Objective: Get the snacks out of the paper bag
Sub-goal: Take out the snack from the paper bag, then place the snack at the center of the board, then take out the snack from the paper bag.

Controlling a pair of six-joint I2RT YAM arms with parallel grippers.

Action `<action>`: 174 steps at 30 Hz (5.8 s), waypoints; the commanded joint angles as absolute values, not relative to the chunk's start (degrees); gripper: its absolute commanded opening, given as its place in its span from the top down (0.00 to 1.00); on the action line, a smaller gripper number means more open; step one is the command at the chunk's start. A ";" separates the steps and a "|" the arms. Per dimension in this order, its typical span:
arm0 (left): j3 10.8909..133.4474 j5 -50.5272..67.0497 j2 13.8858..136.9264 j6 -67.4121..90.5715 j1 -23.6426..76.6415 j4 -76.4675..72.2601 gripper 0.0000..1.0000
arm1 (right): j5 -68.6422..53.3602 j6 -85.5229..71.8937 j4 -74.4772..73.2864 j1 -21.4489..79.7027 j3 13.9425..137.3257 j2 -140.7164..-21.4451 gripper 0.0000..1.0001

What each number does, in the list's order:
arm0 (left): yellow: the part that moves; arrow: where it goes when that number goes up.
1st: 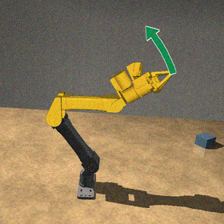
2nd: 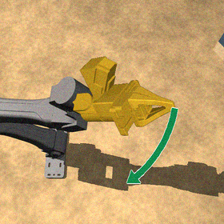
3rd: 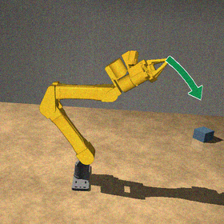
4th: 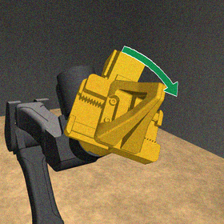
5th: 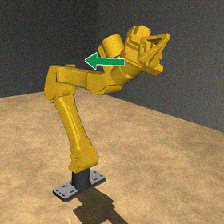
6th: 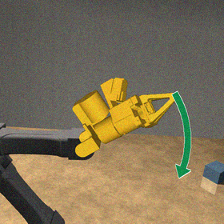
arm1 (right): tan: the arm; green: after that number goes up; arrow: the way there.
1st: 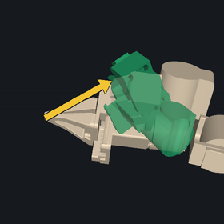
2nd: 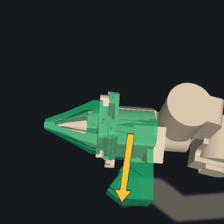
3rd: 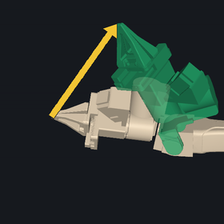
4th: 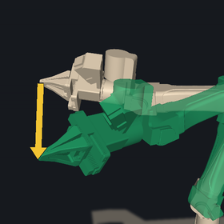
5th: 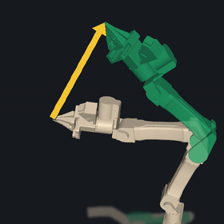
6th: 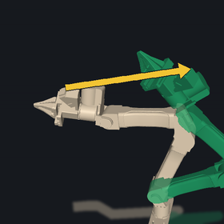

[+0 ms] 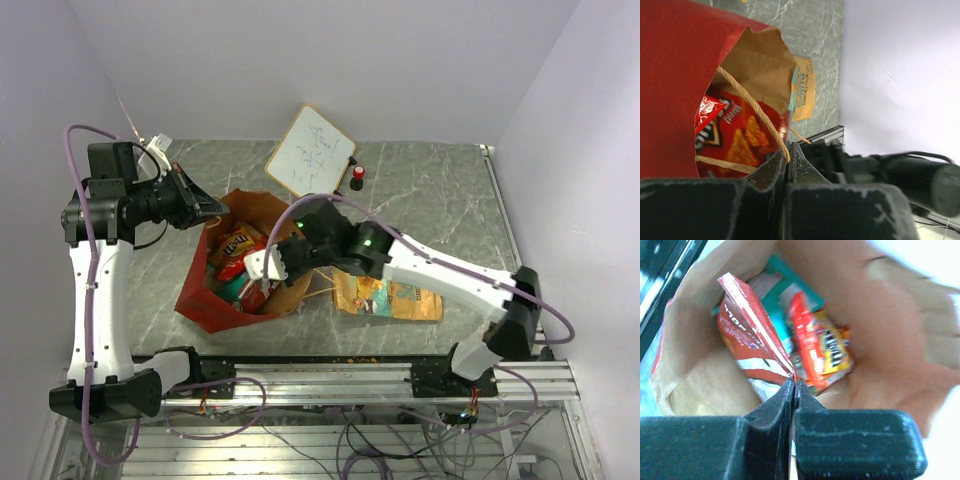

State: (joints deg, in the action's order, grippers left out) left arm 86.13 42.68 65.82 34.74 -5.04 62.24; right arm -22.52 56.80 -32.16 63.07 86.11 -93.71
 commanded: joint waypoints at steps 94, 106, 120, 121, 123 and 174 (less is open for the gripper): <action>91.67 38.61 64.92 35.13 -4.86 66.63 0.93 | -3.96 -50.92 -18.55 32.74 50.89 -75.36 1.00; 81.84 46.48 63.42 42.16 -4.87 53.65 0.93 | -10.06 -37.29 -27.55 32.22 61.60 -84.10 0.65; 82.94 48.62 64.57 42.20 -4.88 49.38 0.88 | -14.43 -17.29 -39.73 31.89 86.40 -89.08 0.50; 83.23 48.68 64.72 42.00 -4.84 49.68 0.92 | -14.53 -17.16 -39.12 32.09 87.99 -89.38 0.50; 83.49 48.69 64.74 41.72 -4.92 49.83 0.93 | -14.82 -15.75 -36.79 33.53 90.26 -89.69 0.49; 86.51 45.83 62.17 38.22 -4.84 59.11 0.93 | -25.07 60.21 -4.46 62.62 77.48 -104.54 0.62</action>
